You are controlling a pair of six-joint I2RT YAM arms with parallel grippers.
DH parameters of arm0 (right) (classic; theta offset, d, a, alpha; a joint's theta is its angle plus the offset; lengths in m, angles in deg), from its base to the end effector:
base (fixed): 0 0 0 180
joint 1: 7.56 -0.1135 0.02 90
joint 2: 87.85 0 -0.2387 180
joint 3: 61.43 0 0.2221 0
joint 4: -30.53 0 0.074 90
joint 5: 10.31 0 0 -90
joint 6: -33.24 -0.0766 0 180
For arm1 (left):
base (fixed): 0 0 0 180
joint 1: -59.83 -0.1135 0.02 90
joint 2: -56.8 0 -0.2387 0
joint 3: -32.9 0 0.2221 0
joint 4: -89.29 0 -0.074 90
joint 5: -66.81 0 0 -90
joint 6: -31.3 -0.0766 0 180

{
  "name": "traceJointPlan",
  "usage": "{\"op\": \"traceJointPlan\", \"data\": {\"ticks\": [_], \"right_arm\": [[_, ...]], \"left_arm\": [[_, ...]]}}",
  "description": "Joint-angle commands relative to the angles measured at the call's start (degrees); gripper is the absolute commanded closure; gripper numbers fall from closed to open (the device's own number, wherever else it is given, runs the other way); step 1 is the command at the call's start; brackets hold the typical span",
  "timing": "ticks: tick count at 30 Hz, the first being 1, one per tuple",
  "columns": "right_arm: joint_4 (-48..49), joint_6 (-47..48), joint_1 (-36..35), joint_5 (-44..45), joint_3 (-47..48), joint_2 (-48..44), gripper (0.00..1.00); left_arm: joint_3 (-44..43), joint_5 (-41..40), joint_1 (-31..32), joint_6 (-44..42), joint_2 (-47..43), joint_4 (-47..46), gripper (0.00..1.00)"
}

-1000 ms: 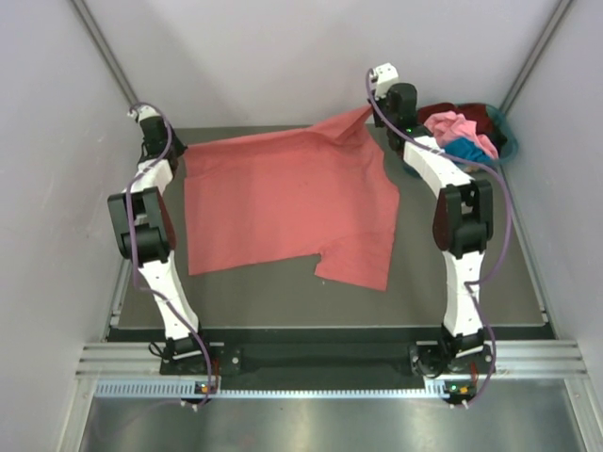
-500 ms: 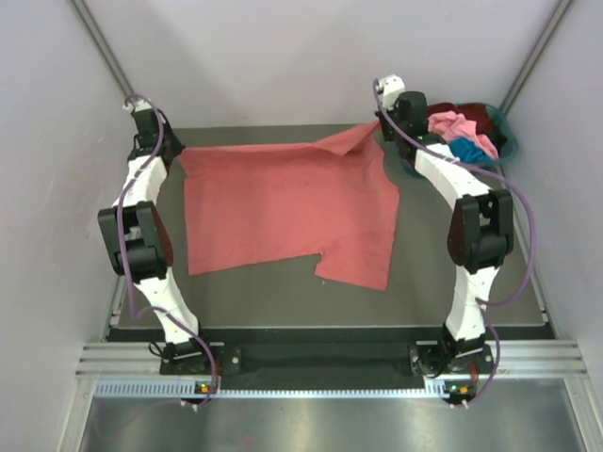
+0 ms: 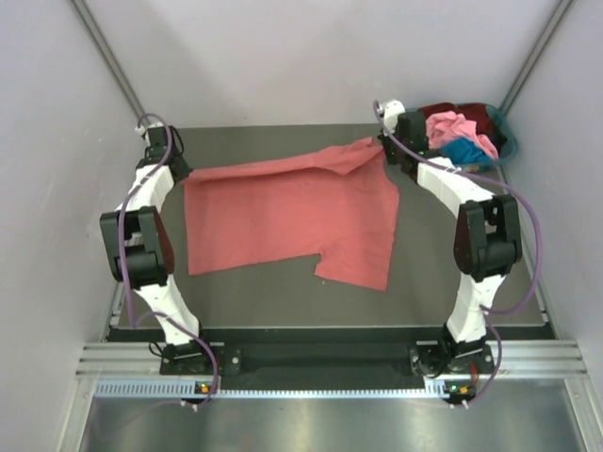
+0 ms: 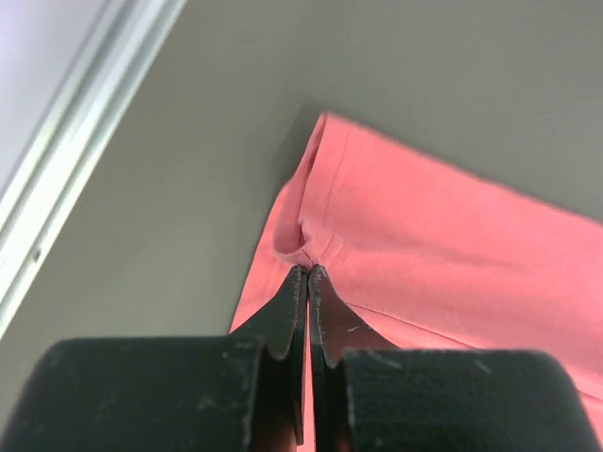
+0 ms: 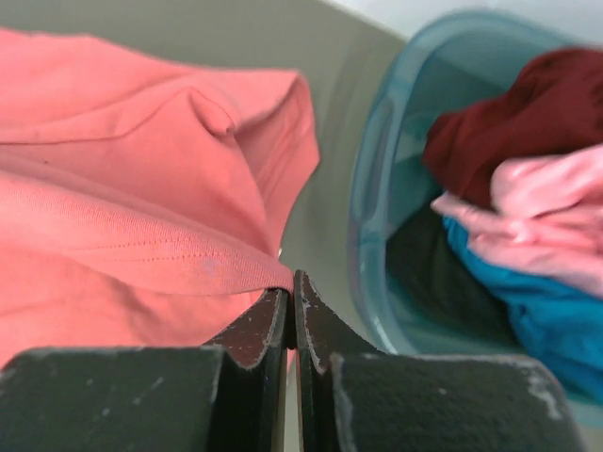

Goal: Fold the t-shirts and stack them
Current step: Fold the tshirt

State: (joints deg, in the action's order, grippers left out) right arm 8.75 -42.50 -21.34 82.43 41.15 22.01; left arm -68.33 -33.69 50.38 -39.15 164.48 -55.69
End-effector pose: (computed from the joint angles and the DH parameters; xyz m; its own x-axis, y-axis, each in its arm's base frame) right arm 0.4408 0.1043 0.2368 -0.4086 -0.3535 -0.8415 -0.3075 0.9214 -0.2378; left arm 0.4170 0.0836 0.2171 -0.5165 -0.4195 -0.7465 -0.4977 0.8565 -0.1370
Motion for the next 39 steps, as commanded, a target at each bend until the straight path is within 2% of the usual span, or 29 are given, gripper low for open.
{"op": "traceJointPlan", "data": {"ticks": [1, 10, 22, 25, 26, 28, 29, 33, 34, 39], "right_arm": [[-0.9, -1.0, -0.4, 1.6, -1.5, -2.6, 1.00], [0.2, -1.5, -0.6, 1.5, -6.0, -1.2, 1.00], [-0.3, -2.9, -0.9, 1.2, -9.1, -1.6, 1.00], [-1.8, -3.6, -1.2, 0.9, -9.7, -2.4, 0.86], [-2.5, -4.0, -1.4, 1.3, -9.4, -2.6, 0.78], [-4.5, -6.0, -1.5, 2.1, -8.6, -3.5, 0.73], [-7.7, -6.8, -1.4, 3.0, -7.6, -4.0, 0.68], [-14.6, -12.7, -1.5, 4.4, -6.8, -7.1, 0.62], [-16.3, -16.7, -1.4, 4.3, -7.2, -7.6, 0.61], [-19.8, -26.3, -1.5, 3.8, -11.9, -9.8, 0.57]], "left_arm": [[2.0, -2.4, 0.0, 0.8, -0.1, 2.2, 1.00], [4.0, -1.5, 0.0, 3.0, 3.3, 3.0, 1.00], [4.3, -5.2, 0.1, 3.0, 5.3, 7.5, 1.00], [3.6, -4.4, 0.1, 3.1, 5.3, 8.5, 0.94], [3.0, -3.9, 0.0, 3.3, 5.3, 10.1, 0.89], [1.8, -4.4, 0.1, 3.7, 4.7, 11.5, 0.78], [1.7, -5.4, 0.1, 3.8, 4.2, 11.7, 0.76], [3.4, -8.5, 0.1, 5.8, -0.3, 10.8, 0.66], [4.9, -8.0, 0.1, 6.7, -1.1, 9.4, 0.63], [11.3, -2.8, 0.1, 11.7, -4.9, 4.8, 0.64]]}}
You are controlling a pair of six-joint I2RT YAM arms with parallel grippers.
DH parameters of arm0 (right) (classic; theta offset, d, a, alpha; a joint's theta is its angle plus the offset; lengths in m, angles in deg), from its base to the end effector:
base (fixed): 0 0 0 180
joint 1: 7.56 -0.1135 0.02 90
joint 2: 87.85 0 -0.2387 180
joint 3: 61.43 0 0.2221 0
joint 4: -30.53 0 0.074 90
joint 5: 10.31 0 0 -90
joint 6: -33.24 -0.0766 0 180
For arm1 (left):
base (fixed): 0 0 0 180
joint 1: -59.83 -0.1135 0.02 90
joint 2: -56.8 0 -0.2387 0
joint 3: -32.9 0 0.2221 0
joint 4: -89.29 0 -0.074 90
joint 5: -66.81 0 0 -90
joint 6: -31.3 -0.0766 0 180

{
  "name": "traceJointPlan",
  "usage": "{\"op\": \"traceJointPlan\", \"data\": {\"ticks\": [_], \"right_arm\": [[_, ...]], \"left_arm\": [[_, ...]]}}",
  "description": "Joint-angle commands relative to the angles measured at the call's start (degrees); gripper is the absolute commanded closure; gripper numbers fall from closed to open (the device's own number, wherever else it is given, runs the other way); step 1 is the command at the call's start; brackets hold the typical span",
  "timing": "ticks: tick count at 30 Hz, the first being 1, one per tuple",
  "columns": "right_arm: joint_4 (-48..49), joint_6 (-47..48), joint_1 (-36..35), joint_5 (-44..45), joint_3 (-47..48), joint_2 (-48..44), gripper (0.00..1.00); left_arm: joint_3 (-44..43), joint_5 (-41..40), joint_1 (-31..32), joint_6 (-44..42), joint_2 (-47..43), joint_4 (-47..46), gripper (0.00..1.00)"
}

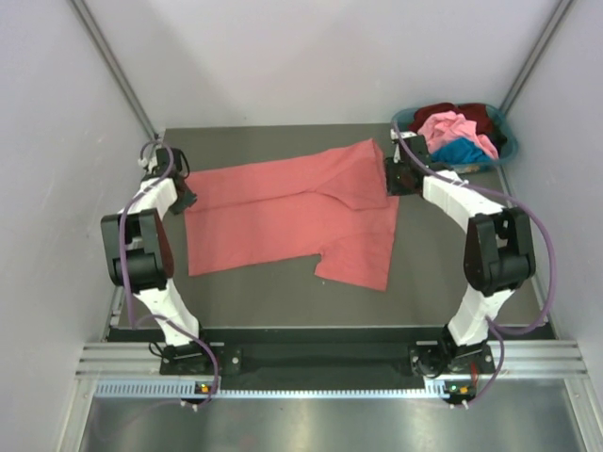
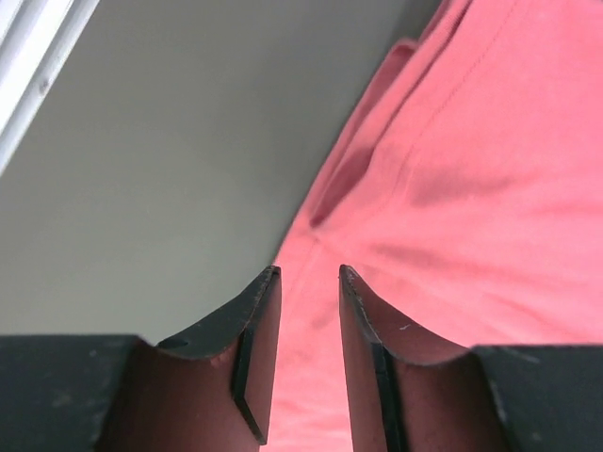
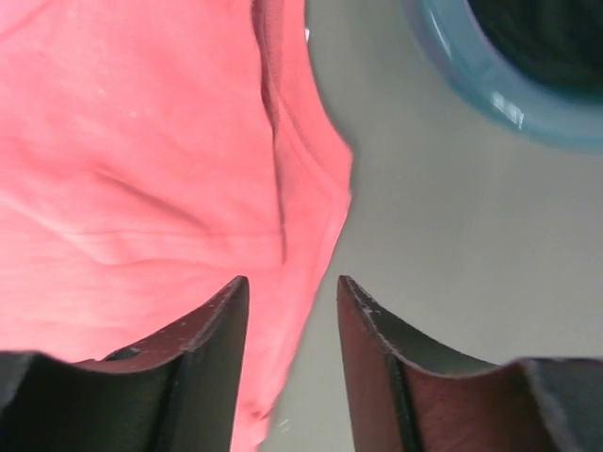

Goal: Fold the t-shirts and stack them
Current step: Fold the tshirt

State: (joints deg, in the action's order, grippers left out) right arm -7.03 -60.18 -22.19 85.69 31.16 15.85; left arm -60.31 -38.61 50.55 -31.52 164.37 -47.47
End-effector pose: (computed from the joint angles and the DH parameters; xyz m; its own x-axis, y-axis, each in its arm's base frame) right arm 0.3829 0.0917 0.1898 -0.7363 -0.1309 -0.6639 -0.1407 0.9893 -0.0390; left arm 0.3781 0.0824 0.1612 -0.6060 -0.5452 -0.5792 -0.6440 0.7637 -0.0450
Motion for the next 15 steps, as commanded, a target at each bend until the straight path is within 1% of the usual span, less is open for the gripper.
{"op": "traceJointPlan", "data": {"ticks": [1, 2, 4, 8, 11, 14, 15], "right_arm": [[-3.7, -10.4, -0.6, 0.6, -2.9, -3.8, 0.55], [-3.5, -11.1, -0.6, 0.5, -4.7, -3.7, 0.53], [-3.5, -12.4, -0.3, 0.3, -5.8, -3.2, 0.53], [-0.5, -14.3, 0.7, -3.0, -10.2, -2.9, 0.52], [2.5, -16.0, 2.2, -5.6, -13.4, -2.1, 0.55], [4.7, -16.7, 2.3, -5.8, -15.9, -1.6, 0.58], [5.4, -16.8, 2.4, -5.8, -16.7, -1.7, 0.59]], "left_arm": [[6.8, 4.7, 0.0, 4.5, -5.7, -4.9, 0.64], [8.2, 5.2, 0.0, 5.2, -6.5, -7.0, 0.64], [10.8, 5.2, 0.0, 5.6, -7.5, -7.5, 0.65], [11.6, 4.3, -0.2, 6.9, -6.3, -5.5, 0.66], [12.6, 4.2, -0.7, 8.8, -4.7, -4.9, 0.68], [12.8, 3.1, -1.1, 10.0, -3.6, -3.3, 0.71], [12.8, 1.2, -1.2, 10.3, -3.6, -3.0, 0.71]]}}
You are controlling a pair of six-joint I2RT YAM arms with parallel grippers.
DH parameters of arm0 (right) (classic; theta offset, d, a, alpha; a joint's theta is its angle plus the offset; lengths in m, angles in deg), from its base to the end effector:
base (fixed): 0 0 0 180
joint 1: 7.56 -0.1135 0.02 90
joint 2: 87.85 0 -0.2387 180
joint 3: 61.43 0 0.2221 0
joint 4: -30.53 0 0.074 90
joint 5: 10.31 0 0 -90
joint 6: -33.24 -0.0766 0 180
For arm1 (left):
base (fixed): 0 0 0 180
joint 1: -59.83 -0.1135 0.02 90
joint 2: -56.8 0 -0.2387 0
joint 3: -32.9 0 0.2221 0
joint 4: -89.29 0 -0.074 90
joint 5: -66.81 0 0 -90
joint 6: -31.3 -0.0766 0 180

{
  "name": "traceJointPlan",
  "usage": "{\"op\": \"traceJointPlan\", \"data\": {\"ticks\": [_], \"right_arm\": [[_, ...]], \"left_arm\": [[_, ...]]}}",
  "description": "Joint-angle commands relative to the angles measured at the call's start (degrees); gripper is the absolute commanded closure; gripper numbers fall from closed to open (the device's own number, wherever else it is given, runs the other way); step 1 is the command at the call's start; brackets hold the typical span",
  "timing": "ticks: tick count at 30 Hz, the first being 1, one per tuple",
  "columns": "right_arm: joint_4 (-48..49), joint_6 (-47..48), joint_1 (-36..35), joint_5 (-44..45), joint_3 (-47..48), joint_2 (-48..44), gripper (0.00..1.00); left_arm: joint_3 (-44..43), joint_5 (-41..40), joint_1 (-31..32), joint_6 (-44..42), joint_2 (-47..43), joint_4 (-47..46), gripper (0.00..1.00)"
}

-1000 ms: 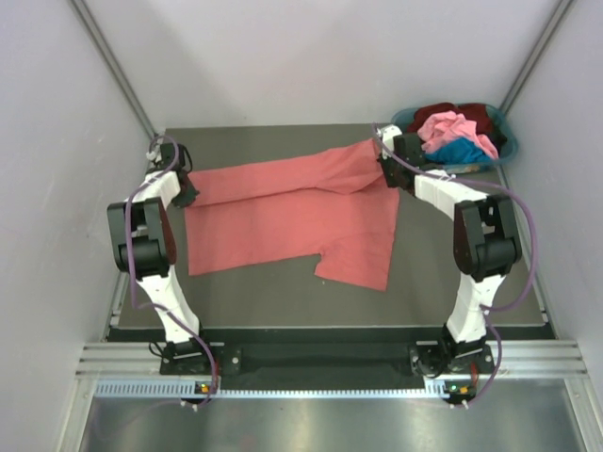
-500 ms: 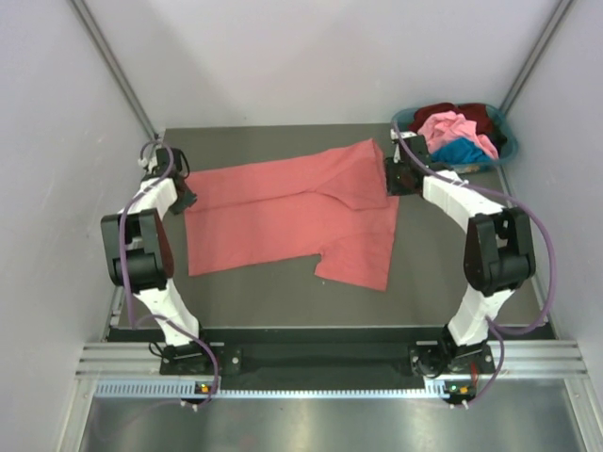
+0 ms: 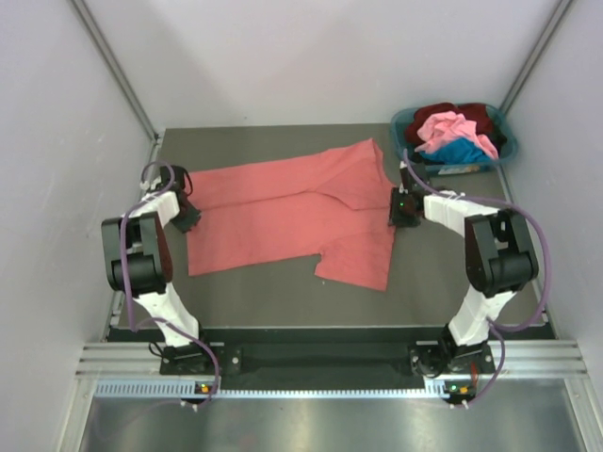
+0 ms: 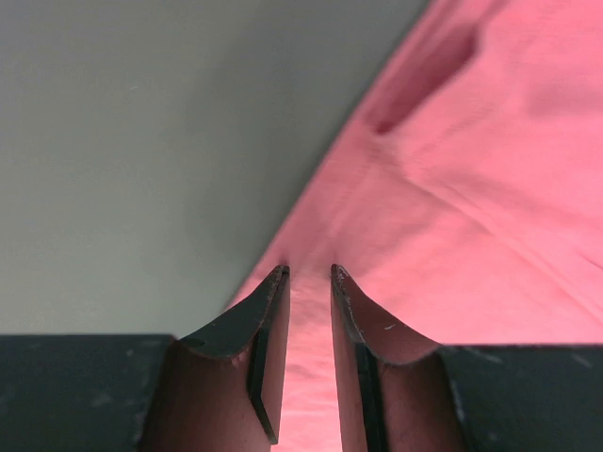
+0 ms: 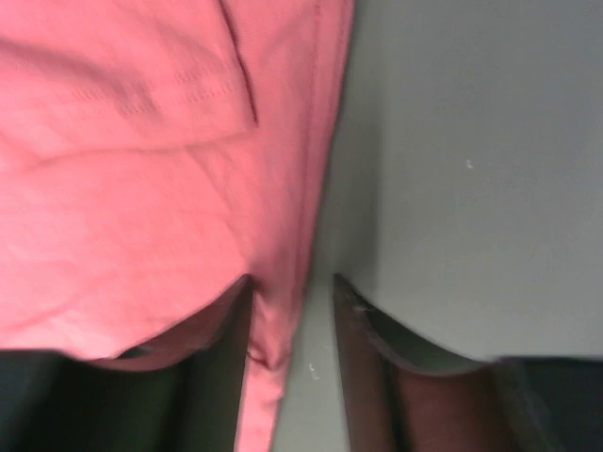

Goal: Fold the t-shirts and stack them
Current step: Fold the tshirt

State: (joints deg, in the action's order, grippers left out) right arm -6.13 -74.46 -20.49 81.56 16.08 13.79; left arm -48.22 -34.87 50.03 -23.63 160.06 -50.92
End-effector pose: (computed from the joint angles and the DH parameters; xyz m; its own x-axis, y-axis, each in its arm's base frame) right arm 0.3362 0.0746 0.1251 -0.8737 0.1112 -0.4736 0.0604 0.9908 0.1212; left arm 0.3428 0.0750 0.1306 -0.5619 -0.6681 -0.4878 -0.7128 0.6902 -0.1242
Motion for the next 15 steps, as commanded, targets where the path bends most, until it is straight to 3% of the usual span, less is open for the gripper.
{"op": "traceJointPlan", "data": {"ticks": [1, 3, 5, 6, 8, 15], "right_arm": [[5.5, -2.9, 0.8, -3.2, -2.4, 0.1, 0.65], [7.4, -3.7, 0.8, -3.0, -5.1, -1.3, 0.72], [7.9, -5.3, 0.7, -2.2, -8.7, -3.6, 0.88], [7.8, -5.3, 0.7, -0.6, -8.8, -4.6, 0.89], [8.1, -6.6, 0.5, 0.1, -12.2, -7.1, 0.99], [5.3, -13.1, -3.8, 3.8, -22.6, -22.4, 1.00]], "left_arm": [[0.7, -3.4, -0.7, 2.9, 0.5, 1.2, 0.71], [0.6, -5.8, -0.7, 3.1, 0.2, 1.5, 0.71], [-0.1, -8.8, -1.0, 3.8, 0.1, 3.2, 0.71], [-0.4, -8.8, -1.0, 3.8, 0.1, 3.2, 0.71], [-0.6, -10.6, -1.2, 4.0, 0.2, 3.7, 0.70], [-2.8, -16.3, -2.3, 5.2, -0.3, 7.4, 0.70]]}}
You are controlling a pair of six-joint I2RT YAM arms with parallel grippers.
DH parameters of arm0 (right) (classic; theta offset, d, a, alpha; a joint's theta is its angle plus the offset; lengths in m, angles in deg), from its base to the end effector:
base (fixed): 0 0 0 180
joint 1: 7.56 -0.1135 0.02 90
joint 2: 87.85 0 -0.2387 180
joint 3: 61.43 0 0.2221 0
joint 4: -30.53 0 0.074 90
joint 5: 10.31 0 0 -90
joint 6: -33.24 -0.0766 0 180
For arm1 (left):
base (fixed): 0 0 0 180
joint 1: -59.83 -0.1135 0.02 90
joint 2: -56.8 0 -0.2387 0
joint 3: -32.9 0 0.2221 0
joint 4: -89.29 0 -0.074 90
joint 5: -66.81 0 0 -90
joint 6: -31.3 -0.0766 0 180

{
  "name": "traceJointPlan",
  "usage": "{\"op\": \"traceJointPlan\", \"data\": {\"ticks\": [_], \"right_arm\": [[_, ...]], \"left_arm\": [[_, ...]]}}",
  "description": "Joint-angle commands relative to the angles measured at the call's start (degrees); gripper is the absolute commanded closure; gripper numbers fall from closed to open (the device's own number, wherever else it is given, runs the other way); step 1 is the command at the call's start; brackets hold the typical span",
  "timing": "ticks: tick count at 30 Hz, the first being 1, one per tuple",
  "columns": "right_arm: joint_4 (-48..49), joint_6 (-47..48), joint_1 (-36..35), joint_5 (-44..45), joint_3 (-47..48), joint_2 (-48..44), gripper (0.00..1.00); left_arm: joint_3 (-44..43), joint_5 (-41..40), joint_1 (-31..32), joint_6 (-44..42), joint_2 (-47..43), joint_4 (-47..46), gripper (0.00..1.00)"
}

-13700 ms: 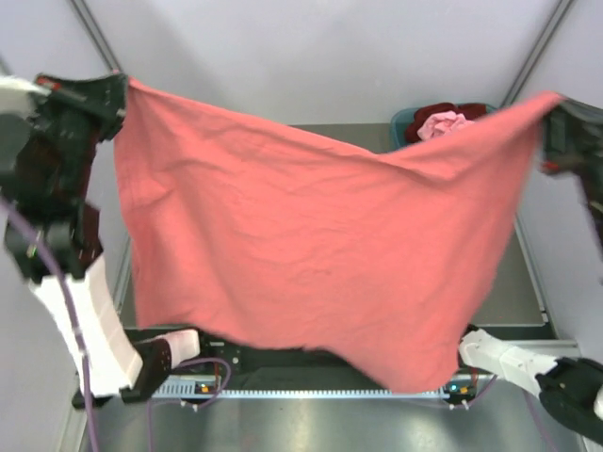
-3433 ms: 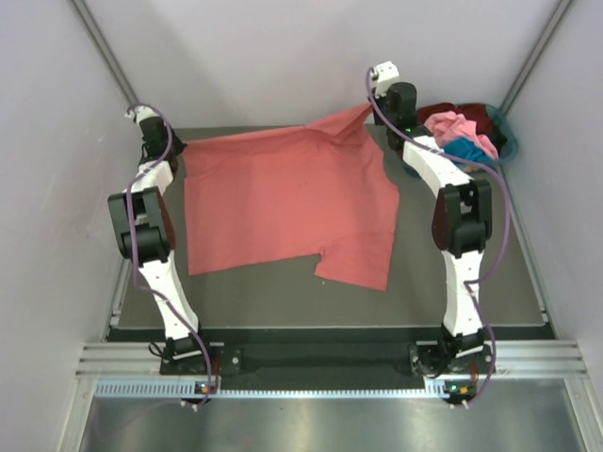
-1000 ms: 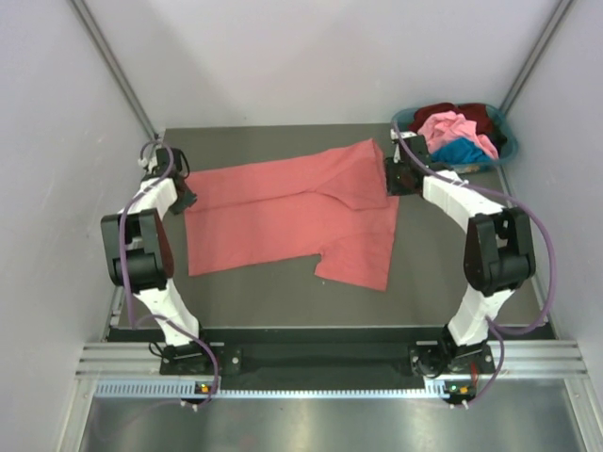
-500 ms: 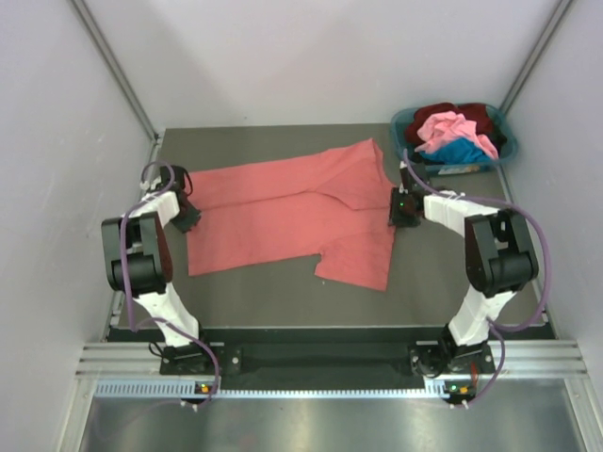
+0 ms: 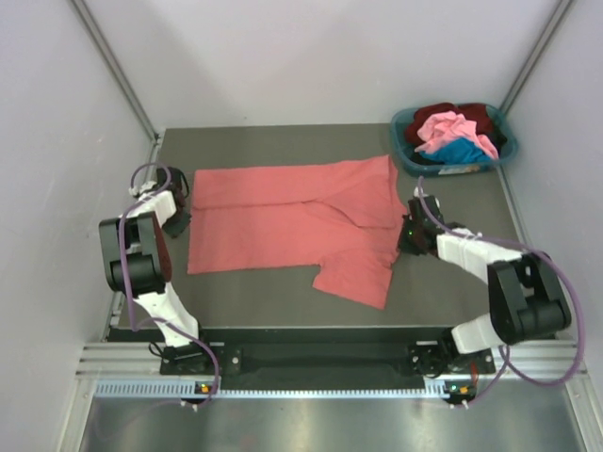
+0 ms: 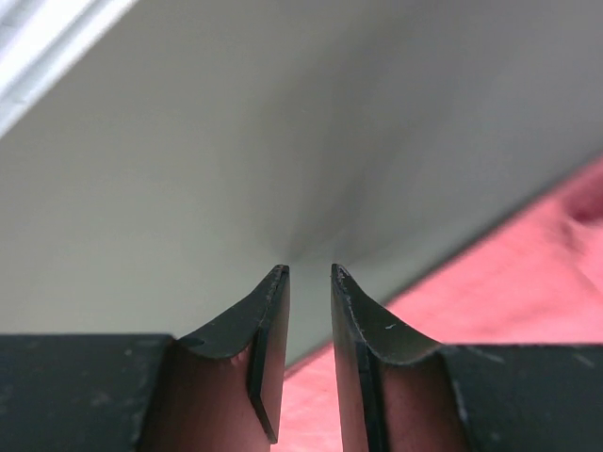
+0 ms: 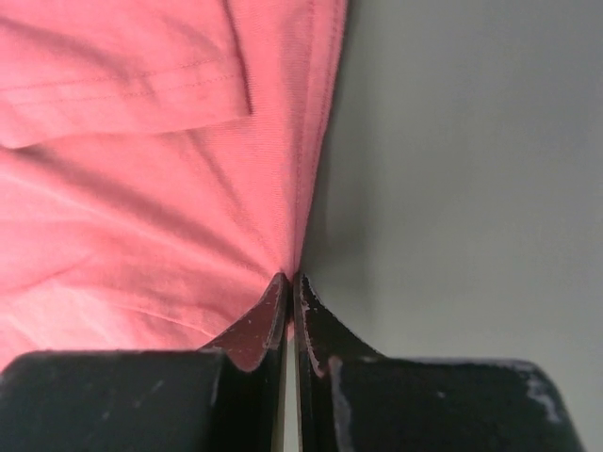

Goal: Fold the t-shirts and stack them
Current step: Fold the tshirt

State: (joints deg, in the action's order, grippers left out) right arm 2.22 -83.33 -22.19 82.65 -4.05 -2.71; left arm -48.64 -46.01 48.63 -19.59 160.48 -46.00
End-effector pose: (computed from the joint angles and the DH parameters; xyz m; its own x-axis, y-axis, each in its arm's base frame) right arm 0.2722 0.0670 0.1230 -0.8184 0.2480 -0.5184 0.1584 0.9645 0.2113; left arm 0.3268 0.0950 0.1288 -0.4926 -0.6903 -0.5300 -0.8239 0.5659 0.0287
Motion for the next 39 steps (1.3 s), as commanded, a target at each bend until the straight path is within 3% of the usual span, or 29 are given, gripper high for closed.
{"op": "traceJointPlan", "data": {"ticks": [1, 3, 4, 5, 7, 8, 11, 15, 20, 27, 39], "right_arm": [[-4.0, -4.6, -2.4, 2.8, -4.3, -7.4, 0.99], [-5.4, -5.2, -2.6, 3.6, -5.1, -11.1, 0.91], [-7.4, -5.2, -2.6, 4.6, -4.9, -12.2, 0.80], [-8.4, -5.0, -2.5, 5.1, -4.3, -13.8, 0.74], [-10.7, -3.6, -2.5, 5.6, -1.0, -14.9, 0.64], [-10.8, -2.9, -2.5, 5.7, 0.5, -14.9, 0.63], [-6.1, 2.9, -1.8, 2.3, 6.3, -12.0, 0.52], [2.2, 6.0, 2.8, -7.5, 12.0, -3.1, 0.47], [8.2, 8.4, 5.1, -13.4, 22.3, 9.3, 0.48], [15.3, 5.3, 5.8, -11.0, 30.7, 19.5, 0.49], [21.3, 4.7, 9.0, -14.5, 32.6, 27.3, 0.49]], "left_arm": [[-2.7, -5.7, -1.1, 0.3, -1.3, 2.5, 0.70], [-4.5, -6.3, -1.2, -0.7, -2.9, 2.6, 0.69], [-5.4, -4.5, -1.2, -2.0, -3.4, 2.3, 0.69], [-7.0, -2.2, -1.1, -2.7, -4.4, 1.6, 0.69], [-7.3, 6.2, -1.1, -5.7, -5.4, -4.7, 0.69], [-6.4, 17.4, -1.0, -6.8, -5.9, -7.8, 0.69], [-6.2, 36.0, -0.3, -7.9, -3.9, -18.4, 0.67], [-9.4, 42.6, 1.6, -6.1, 2.9, -23.8, 0.68], [-13.8, 46.6, 1.7, -3.8, 12.2, -28.6, 0.68], [-22.5, 46.2, 1.6, -4.0, 21.5, -29.3, 0.67], [-26.4, 45.2, 1.7, -1.8, 25.6, -30.0, 0.66]]}}
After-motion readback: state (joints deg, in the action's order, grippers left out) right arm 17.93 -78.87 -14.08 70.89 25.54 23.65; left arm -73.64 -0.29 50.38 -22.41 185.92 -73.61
